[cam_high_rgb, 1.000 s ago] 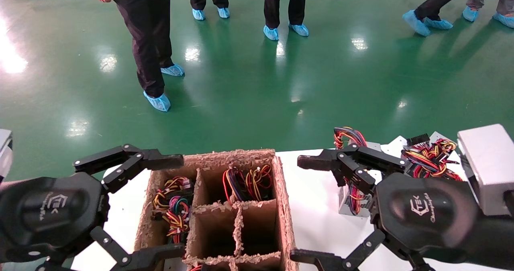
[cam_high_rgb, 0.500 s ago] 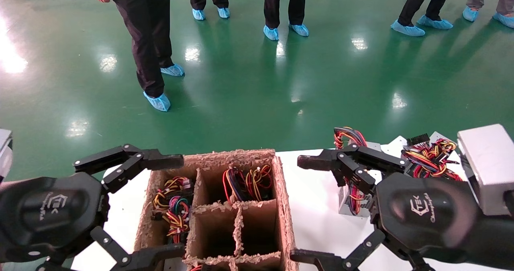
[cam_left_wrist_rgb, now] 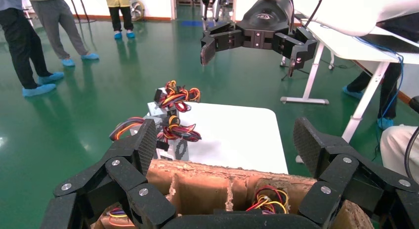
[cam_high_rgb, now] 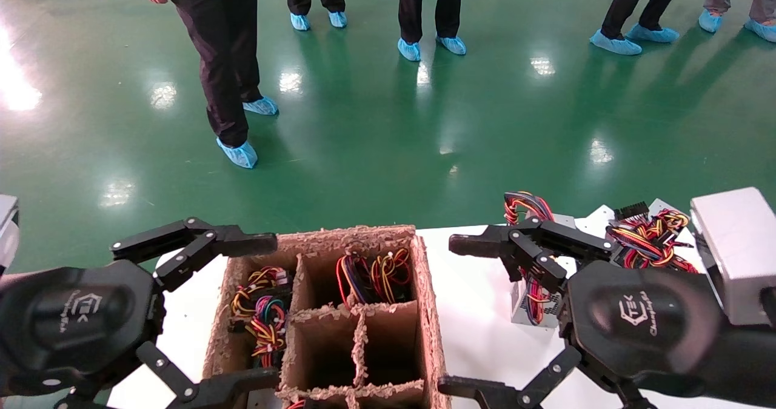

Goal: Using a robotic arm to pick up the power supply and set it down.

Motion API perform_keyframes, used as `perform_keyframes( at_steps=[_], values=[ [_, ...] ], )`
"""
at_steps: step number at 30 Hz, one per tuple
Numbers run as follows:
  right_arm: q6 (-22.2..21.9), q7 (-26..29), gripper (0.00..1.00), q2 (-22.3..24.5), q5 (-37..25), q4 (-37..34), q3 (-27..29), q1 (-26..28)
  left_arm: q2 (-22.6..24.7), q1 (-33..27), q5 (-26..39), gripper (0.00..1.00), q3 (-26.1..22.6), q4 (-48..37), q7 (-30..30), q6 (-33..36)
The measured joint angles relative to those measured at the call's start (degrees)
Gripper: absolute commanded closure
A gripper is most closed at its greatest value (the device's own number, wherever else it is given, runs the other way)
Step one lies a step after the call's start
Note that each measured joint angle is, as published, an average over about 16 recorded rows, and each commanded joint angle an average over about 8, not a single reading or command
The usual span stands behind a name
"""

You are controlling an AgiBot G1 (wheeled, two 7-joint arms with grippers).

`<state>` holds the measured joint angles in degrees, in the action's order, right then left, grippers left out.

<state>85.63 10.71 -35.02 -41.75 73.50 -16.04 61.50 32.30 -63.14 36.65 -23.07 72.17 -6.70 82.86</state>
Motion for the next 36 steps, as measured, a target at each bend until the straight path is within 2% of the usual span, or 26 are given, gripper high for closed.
perform_keyframes(
  at_steps=[4,5,6,17,27,36],
  values=[
    [-0.01,-0.01,0.0,-0.01,-0.03,-0.03,-0.01,0.01,0.0,0.0,0.0,0.86,0.0,0.0,0.0,0.0],
    [-0.01,-0.02,0.0,-0.02,-0.07,-0.05,-0.03,0.01,0.0,0.0,0.0,0.95,0.0,0.0,0.0,0.0],
    [0.0,-0.04,0.0,-0.05,-0.13,-0.1,-0.08,0.02,0.0,0.0,0.0,1.0,0.0,0.0,0.0,0.0],
    [1.07,-0.83,0.0,-0.94,-4.4,-0.09,-2.47,0.78,0.0,0.0,0.0,1.0,0.0,-0.01,0.0,0.0],
    [2.97,-1.59,0.0,-2.82,-11.76,1.42,-7.66,2.19,0.0,-0.01,0.0,1.0,-0.01,-0.01,0.0,0.01],
    [3.04,-2.4,0.0,-4.8,-16.04,1.79,-12.16,2.69,0.0,-0.01,0.0,1.0,-0.01,-0.01,0.0,0.01]
  ],
)
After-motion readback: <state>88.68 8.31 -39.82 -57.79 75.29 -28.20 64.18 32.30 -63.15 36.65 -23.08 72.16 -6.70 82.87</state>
